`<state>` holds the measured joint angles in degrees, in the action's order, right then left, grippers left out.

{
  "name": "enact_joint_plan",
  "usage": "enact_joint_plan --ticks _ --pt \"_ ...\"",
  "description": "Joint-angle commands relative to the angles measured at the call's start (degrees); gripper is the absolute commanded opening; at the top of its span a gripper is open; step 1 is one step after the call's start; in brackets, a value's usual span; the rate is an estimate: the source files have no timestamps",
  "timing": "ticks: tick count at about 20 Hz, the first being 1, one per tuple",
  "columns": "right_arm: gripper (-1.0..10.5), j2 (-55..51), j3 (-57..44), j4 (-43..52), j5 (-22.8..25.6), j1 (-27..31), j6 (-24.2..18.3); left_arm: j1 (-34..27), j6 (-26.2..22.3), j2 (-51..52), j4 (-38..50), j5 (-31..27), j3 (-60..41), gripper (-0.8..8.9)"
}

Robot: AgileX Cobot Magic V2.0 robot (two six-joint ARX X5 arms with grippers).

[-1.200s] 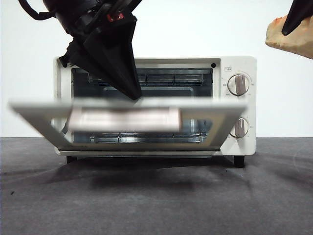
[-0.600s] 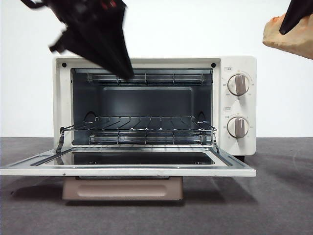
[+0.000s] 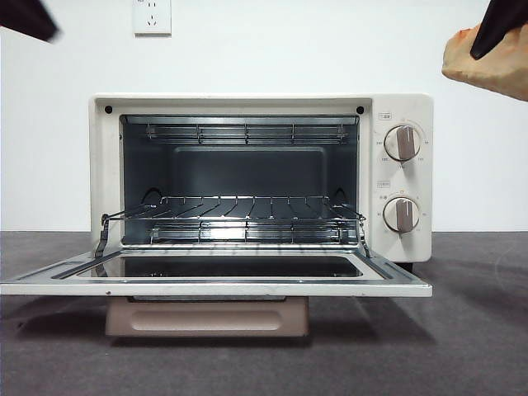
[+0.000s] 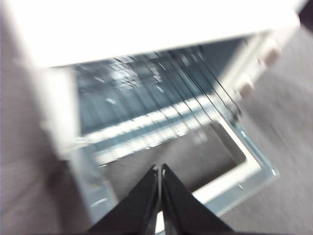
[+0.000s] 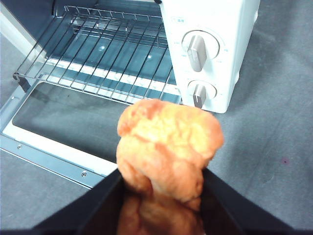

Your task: The left arm flap open the oven, the right arm pick bread and place it into oven, the left arm flap close the oven

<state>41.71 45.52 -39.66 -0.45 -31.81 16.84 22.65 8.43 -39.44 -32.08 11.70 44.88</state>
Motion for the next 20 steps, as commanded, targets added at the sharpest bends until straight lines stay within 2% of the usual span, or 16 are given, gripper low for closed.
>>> enact_joint_plan --ticks 1,5,10,16,20 --pt "2.0 1.62 1.11 0.79 -1.57 -0.37 -0.35 -1.36 0.98 6.86 -2.86 -0.17 -2.16 0.16" --pt "2.0 4.7 1.11 3.13 -5.09 -0.42 -0.24 -2.47 0.98 14.12 -8.26 -0.2 -2.8 0.16" --pt "2.0 8.98 1.11 8.7 -9.64 -3.61 2.84 -2.45 1.07 15.17 -10.99 -0.17 -2.8 0.16" --pt "2.0 21.07 1.11 26.29 -11.41 -10.36 9.64 -2.45 1.07 15.17 -10.36 -0.17 -2.8 0.16" --pt "2.0 31.21 1.4 39.41 -9.99 -11.19 13.68 -2.45 1.03 15.17 -10.34 -0.17 -2.8 0.16"
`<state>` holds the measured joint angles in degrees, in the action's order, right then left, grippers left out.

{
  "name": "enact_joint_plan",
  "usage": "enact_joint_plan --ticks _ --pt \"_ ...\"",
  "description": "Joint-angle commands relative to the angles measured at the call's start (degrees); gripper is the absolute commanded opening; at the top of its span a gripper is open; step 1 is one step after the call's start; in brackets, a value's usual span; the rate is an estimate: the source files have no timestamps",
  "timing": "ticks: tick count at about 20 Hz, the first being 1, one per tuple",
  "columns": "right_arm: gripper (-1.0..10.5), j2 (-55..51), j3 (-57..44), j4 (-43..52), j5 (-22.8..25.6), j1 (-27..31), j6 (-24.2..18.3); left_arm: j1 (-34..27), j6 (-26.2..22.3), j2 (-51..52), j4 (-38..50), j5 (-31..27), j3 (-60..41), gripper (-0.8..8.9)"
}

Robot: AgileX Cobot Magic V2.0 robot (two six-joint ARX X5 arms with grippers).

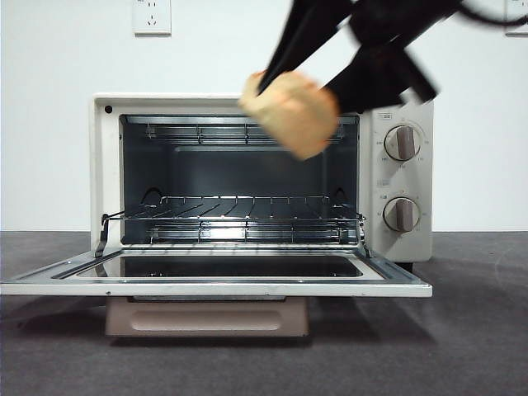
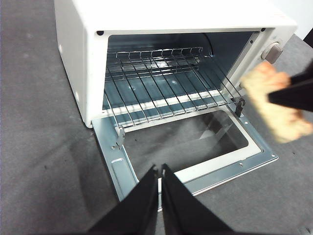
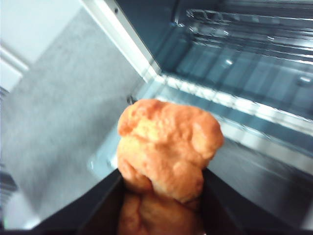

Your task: The left arm flap open the oven, the right arm pick bread and place it into oven, the left arm flap close the oven

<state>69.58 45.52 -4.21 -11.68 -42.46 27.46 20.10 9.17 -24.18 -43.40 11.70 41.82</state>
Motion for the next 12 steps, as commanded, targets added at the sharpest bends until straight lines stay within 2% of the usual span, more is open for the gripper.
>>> enact_joint_plan --ticks 1,7,12 --pt "2.0 5.42 1.66 6.1 1.95 -0.52 3.67 0.11 0.28 -0.09 0.96 -0.17 0.26 0.16" --pt "2.0 16.7 7.13 11.91 13.53 -0.52 3.78 0.11 0.09 -0.09 0.94 -0.17 0.26 0.16" --pt "2.0 22.29 10.75 11.91 23.06 -0.52 3.61 0.11 0.09 -0.09 0.85 -0.15 0.26 0.16"
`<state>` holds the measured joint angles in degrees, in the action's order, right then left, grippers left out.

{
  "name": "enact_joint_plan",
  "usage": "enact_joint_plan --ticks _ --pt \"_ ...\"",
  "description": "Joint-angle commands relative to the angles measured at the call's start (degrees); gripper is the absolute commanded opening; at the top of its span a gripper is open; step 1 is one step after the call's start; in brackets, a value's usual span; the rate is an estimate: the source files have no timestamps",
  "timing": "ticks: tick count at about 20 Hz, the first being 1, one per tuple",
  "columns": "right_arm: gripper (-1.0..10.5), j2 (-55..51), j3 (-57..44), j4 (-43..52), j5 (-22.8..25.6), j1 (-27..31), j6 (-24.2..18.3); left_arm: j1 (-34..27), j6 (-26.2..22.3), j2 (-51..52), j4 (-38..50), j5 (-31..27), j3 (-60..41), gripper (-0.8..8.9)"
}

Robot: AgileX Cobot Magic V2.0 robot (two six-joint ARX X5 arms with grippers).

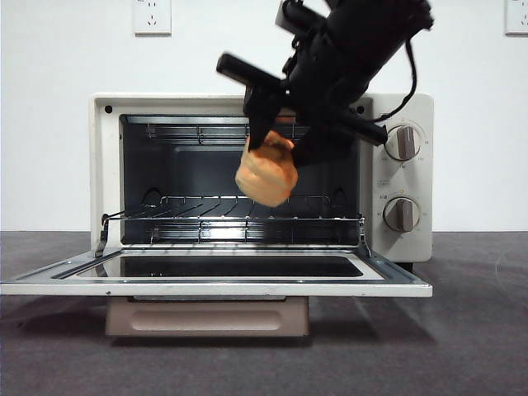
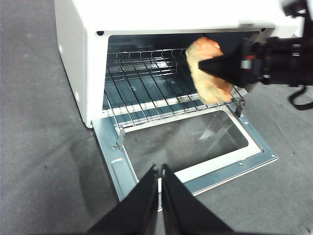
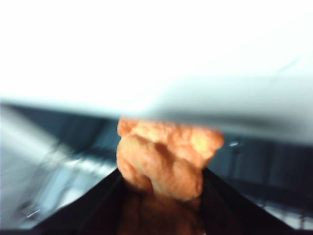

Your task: The left arm flap open the oven, the right arm pick bread and place it into oven, the left arm flap close the oven

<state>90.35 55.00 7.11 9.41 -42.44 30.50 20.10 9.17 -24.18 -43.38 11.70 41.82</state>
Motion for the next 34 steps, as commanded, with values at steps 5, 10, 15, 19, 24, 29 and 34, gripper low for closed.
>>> enact_joint_plan --ticks 5,10,15,19,24,29,34 --pt "2.6 3.74 1.36 0.46 5.84 -0.5 0.55 0.11 0.09 -0.09 0.72 -0.15 0.26 0.16" --pt "3.4 3.93 1.36 0.13 5.62 -0.57 0.26 0.11 0.09 -0.09 0.7 -0.15 0.26 0.16" --pt "4.4 3.58 1.36 -0.59 5.18 -0.57 0.26 0.11 0.09 -0.09 0.46 -0.15 0.26 0.16" --pt "4.4 2.32 1.36 -1.92 5.18 -0.72 0.09 0.11 0.09 -0.09 0.46 -0.15 0.26 0.16" --pt "4.4 -1.2 1.36 -5.81 5.25 -1.44 -1.16 0.11 0.11 -0.09 0.5 -0.15 0.26 0.16" --pt "4.4 -10.38 1.36 -10.86 4.94 -4.09 -4.39 0.11 0.09 -0.09 0.48 -0.15 0.26 0.16" --pt "4.4 -19.28 1.36 -16.06 2.34 -5.53 -7.89 0.11 0.09 -0.11 0.5 -0.17 0.24 0.16"
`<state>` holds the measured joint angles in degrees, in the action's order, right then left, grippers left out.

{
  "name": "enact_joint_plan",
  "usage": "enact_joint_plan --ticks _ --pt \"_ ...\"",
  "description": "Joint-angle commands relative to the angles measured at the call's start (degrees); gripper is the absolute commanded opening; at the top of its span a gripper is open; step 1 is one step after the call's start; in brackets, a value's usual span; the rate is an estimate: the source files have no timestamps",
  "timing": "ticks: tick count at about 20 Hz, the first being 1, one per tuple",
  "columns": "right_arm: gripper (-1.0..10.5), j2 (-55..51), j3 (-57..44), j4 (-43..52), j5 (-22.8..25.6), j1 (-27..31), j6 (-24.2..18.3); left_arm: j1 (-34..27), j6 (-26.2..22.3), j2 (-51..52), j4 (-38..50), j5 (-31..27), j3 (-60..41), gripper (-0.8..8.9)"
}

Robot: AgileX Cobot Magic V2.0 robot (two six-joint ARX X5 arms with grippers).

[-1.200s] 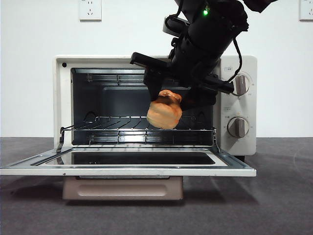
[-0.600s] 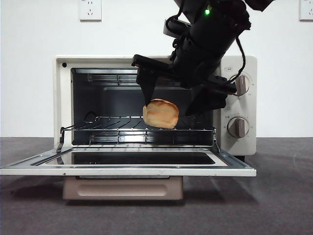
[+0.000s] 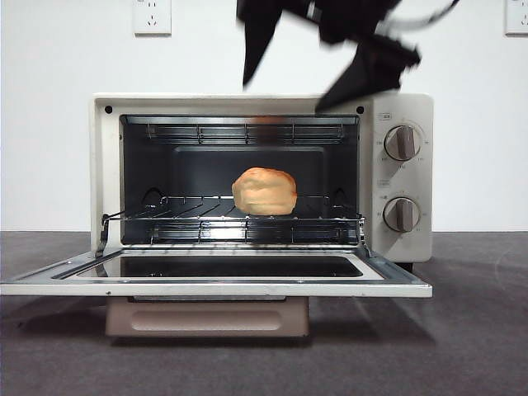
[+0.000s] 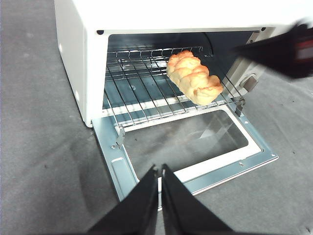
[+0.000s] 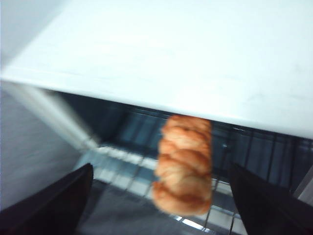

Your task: The left arm flap open the oven, the right arm pick bread and place it into oven, the left arm flap close the oven

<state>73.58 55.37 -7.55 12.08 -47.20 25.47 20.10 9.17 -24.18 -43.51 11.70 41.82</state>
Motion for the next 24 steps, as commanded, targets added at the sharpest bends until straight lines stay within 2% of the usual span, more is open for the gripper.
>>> enact_joint_plan --ticks 1,3,5,11,15,24 --pt "4.4 -4.48 0.98 -2.8 -0.46 -0.74 -3.96 0.11 0.09 -0.11 0.63 -0.17 0.24 0.16" --pt "4.4 -7.69 0.98 -5.4 -0.85 -0.72 -6.1 0.11 0.11 -0.13 0.68 -0.17 0.24 0.16" --pt "4.4 -10.82 0.98 -8.83 -3.23 -0.28 -8.44 0.11 0.11 -0.13 0.81 -0.17 0.22 0.16" --pt "4.3 -17.4 0.98 -23.71 -14.1 2.45 -13.4 0.11 0.15 -0.2 1.25 -0.17 0.22 0.16" --pt "4.3 -20.48 0.98 -29.09 -20.98 2.89 -16.22 0.11 0.17 -0.17 1.11 -0.17 0.22 0.16" --pt "4.3 -23.63 0.98 -31.36 -20.63 2.89 -17.03 0.11 0.35 -1.51 1.27 -0.17 0.22 0.16"
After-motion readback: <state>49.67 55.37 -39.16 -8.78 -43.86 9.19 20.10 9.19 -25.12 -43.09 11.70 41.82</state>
